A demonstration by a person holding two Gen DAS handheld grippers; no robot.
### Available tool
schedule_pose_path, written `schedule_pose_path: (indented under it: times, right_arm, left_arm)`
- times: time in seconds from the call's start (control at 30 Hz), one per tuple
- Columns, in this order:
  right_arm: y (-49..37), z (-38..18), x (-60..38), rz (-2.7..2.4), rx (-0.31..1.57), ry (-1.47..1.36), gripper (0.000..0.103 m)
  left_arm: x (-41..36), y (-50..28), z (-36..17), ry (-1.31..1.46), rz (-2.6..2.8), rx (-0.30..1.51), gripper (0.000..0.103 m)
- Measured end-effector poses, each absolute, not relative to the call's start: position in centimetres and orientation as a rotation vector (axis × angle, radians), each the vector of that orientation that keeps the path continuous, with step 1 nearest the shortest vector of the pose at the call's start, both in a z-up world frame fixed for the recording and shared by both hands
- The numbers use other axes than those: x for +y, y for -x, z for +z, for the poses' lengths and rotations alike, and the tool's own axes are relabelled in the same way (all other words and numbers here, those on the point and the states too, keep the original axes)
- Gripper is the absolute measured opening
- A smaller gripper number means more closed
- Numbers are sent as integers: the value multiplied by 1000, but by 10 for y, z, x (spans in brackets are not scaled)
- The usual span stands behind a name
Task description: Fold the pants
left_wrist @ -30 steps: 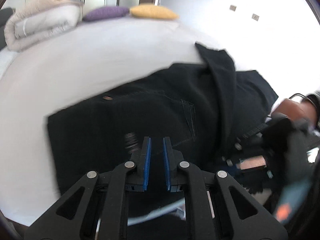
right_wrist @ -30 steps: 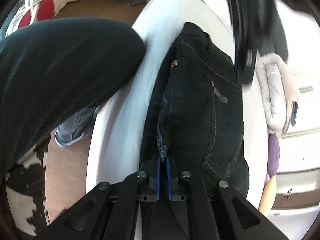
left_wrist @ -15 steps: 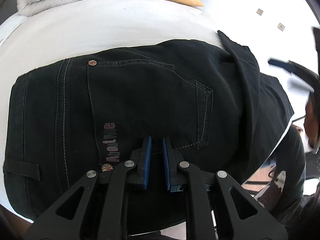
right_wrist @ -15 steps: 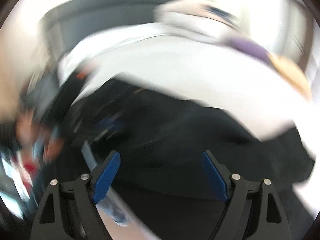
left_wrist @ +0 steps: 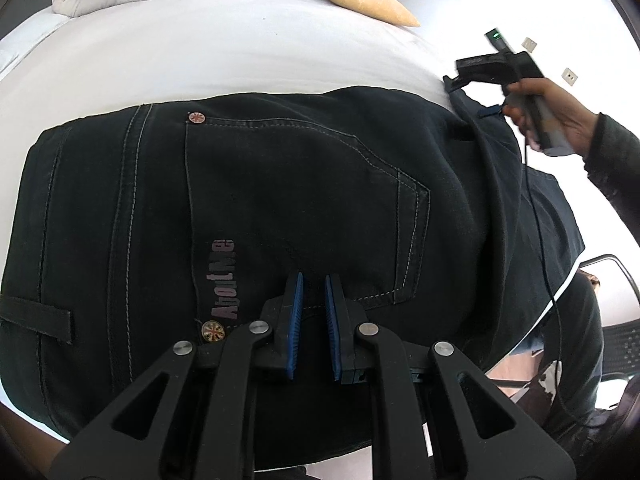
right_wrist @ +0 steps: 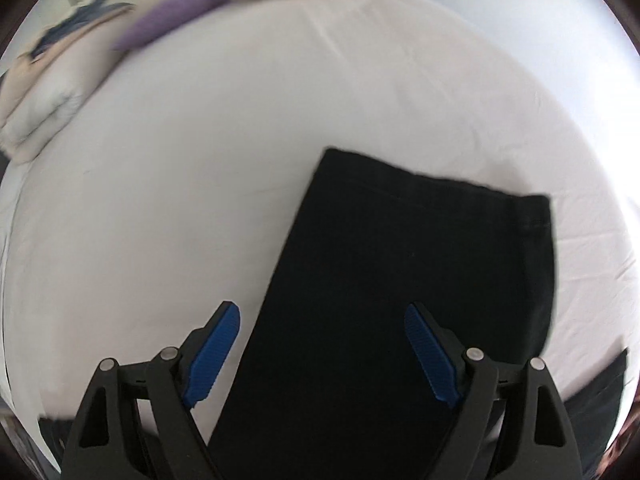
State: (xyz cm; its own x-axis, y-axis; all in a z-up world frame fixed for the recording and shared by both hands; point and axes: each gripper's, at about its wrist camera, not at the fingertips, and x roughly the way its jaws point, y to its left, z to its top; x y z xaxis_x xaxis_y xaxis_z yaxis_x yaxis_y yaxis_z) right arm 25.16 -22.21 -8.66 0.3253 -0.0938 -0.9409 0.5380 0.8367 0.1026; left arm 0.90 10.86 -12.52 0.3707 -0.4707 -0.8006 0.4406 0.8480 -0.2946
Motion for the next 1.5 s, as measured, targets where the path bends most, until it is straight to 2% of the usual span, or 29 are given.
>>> schedule_pose_path:
  times: [0.13,0.2,0.23,0.27,0.3,0.33,0.37,0.47,0.57,0.77,0.87,1.03,1.23,1.4,1.43,1.5]
  right_arm:
    - [-267,-94,-208,-469,1191,-341,89]
    - [-272,-94,-202,-465,1187,-316,87]
    - [-276,-94,-199,-451,1185,-307,80]
    - [-278,-92,-196,-431,1179,-290,66]
    - [-281,-88,-196,-416,1174,-268,56]
    - [-282,-83,-198,-415,1171,-252,31]
    - [-279,-77,-202,-412,1165,-264,11]
    - [-259,-59,-221,-386,1097,-353,4]
    - [-222,-37,-247,-360,995,-455,3]
    - [-71,-2,-311,-371,742,-691,3]
    - [3,-17,-344,-440,682,-809,3]
    - [79,-53,-357,-514,607,-995,3]
    - [92,-85,-349,-465,522,-1166,7]
    - [88,-98,-340,-459,548,-1192,46]
    - [102,-105,-344,-453,544,-1218,61]
    - [101,-109,-345,-459,527,-1240,63]
  left_arm:
    - [109,-10,-127,43,-587,1035,11]
    - [109,-9,-126,38,-584,1031,11]
    - [109,-9,-126,34,-584,1028,11]
    - [109,-8,-125,33,-583,1027,11]
    - [109,-8,-125,34,-582,1027,11]
    - [108,-8,-125,36,-582,1027,11]
    - [108,-8,-125,36,-582,1027,11]
    - [106,-8,-125,32,-579,1028,11]
    - [106,-7,-125,32,-578,1029,11]
    - [106,-9,-126,39,-576,1036,11]
    - [104,-10,-125,27,-571,1044,11]
    - [96,-13,-122,-1,-554,1059,11]
    - [89,-11,-120,-27,-527,1067,11]
    - [84,-8,-119,-26,-510,1066,11]
    - [83,-7,-119,-25,-509,1066,11]
    - [82,-8,-119,-27,-505,1066,11]
